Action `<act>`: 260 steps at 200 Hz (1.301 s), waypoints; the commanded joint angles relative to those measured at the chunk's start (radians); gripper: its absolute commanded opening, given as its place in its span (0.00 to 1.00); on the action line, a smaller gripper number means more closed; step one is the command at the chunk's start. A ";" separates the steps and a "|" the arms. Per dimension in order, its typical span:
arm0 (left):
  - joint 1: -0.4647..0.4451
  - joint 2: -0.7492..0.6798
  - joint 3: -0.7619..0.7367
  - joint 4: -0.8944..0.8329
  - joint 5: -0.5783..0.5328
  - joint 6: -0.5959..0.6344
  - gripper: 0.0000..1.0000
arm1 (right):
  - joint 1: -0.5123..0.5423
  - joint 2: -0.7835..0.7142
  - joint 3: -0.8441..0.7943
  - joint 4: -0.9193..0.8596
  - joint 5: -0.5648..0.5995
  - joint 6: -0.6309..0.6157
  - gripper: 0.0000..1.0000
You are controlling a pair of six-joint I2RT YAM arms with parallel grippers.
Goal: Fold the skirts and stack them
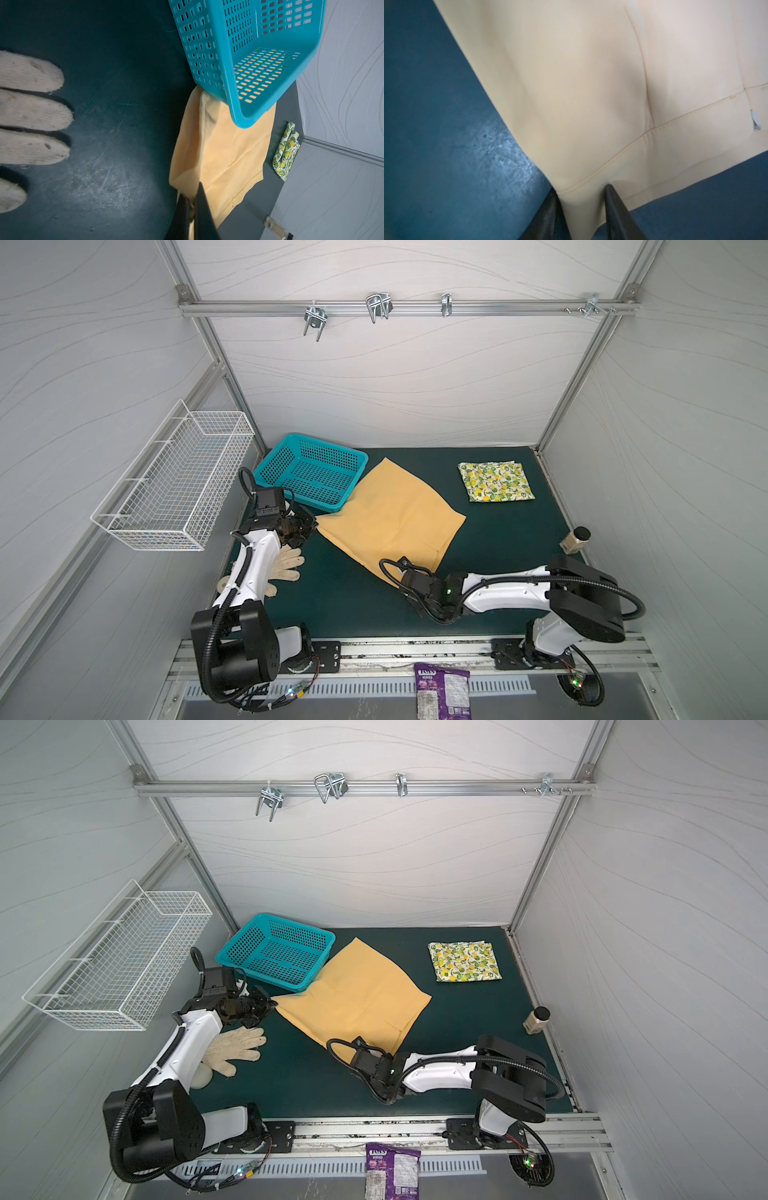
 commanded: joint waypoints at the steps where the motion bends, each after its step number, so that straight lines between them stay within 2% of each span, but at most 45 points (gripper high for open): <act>1: 0.009 0.015 0.061 0.004 0.017 0.016 0.00 | -0.004 0.028 -0.021 -0.043 0.005 0.019 0.35; 23: 0.011 0.021 0.078 0.000 0.015 0.018 0.00 | -0.003 0.024 -0.022 -0.048 0.007 0.022 0.27; 78: 0.014 0.028 0.108 -0.023 0.018 0.034 0.00 | 0.006 -0.023 -0.014 -0.080 -0.015 0.027 0.16; 120: 0.014 -0.009 0.097 -0.043 0.044 0.051 0.00 | 0.100 -0.077 0.091 -0.209 -0.035 0.077 0.08; 156: 0.013 -0.041 0.081 -0.069 0.063 0.087 0.00 | 0.148 -0.166 0.117 -0.247 -0.070 0.143 0.06; 214: 0.014 -0.109 0.108 -0.118 0.121 0.102 0.00 | 0.160 -0.338 0.091 -0.314 -0.091 0.209 0.03; 260: 0.005 -0.167 0.145 -0.096 0.211 0.034 0.00 | 0.152 -0.482 0.046 -0.386 -0.058 0.267 0.03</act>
